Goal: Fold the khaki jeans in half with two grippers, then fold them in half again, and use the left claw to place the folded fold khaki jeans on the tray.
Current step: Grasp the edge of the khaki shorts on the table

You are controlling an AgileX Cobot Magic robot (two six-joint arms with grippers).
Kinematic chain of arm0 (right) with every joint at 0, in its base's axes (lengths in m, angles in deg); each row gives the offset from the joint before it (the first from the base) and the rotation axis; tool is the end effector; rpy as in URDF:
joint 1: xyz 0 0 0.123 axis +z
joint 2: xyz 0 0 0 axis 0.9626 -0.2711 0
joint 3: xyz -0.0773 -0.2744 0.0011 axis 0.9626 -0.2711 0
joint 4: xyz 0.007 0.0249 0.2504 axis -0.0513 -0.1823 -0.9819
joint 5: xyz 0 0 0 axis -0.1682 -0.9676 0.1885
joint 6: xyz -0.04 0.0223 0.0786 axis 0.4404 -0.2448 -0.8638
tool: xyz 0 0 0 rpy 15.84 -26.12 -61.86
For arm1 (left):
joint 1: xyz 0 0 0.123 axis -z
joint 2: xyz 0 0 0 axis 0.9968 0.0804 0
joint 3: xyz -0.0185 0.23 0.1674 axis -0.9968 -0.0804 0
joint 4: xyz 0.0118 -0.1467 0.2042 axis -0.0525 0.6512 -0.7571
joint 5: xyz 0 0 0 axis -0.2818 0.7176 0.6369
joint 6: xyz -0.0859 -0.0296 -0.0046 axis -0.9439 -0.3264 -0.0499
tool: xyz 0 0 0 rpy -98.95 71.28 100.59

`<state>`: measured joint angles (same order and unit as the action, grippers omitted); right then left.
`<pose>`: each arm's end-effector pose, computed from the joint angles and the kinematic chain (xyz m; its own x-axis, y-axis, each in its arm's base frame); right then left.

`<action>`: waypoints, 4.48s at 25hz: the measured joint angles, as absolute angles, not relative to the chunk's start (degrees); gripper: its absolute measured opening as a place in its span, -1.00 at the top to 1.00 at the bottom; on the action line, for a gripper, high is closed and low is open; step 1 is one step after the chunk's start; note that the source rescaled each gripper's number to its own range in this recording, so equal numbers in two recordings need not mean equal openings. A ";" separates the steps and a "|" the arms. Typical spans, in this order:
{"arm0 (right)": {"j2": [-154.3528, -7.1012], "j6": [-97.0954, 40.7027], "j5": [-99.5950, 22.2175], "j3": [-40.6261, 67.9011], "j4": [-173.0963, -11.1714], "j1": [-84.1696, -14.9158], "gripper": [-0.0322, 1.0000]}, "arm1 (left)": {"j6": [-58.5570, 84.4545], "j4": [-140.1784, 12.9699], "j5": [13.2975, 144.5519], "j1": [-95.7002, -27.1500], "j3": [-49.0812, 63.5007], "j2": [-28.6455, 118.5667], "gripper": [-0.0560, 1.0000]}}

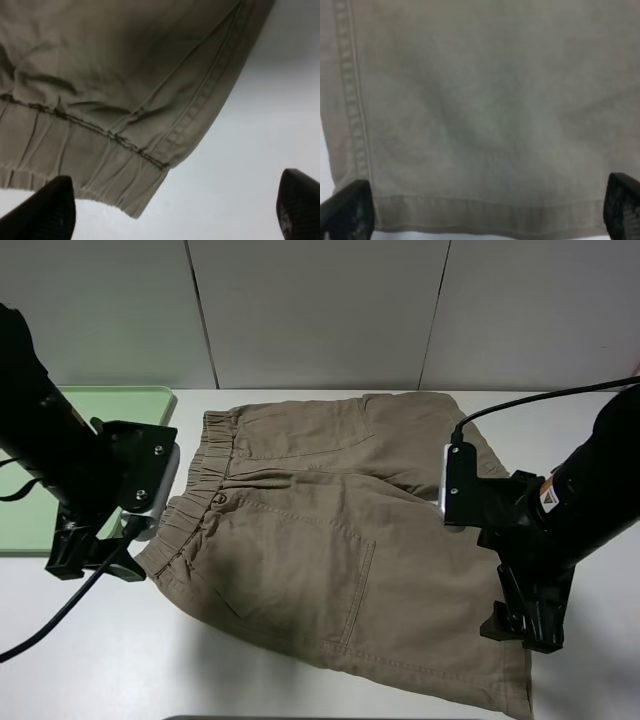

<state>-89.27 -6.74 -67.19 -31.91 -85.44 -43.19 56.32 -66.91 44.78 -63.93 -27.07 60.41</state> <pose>0.1830 0.1118 0.1668 -0.2568 -0.9566 -0.1379 -0.9554 0.2727 -0.1129 0.2422 -0.1059 0.1805 0.0455 0.9817 -0.1849 0.9815 -0.0094 0.1914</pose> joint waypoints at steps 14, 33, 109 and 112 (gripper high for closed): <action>-95.47 -4.71 -58.93 -36.57 -85.50 -42.12 -1.00 | 62.67 -73.77 48.55 -63.93 -27.07 66.65 -0.86; -96.73 -7.90 -51.99 -43.78 -85.59 -31.55 -1.00 | 63.71 -73.98 53.09 -63.93 -27.07 70.65 -0.86; -102.22 -10.89 -45.91 -45.32 -83.16 -31.17 -0.71 | 64.23 -68.19 68.51 -63.93 -35.11 72.02 -0.12; -102.22 -10.89 -45.94 -45.32 -83.10 -31.17 -0.71 | 64.23 -67.86 69.27 -63.93 -35.11 72.02 -0.35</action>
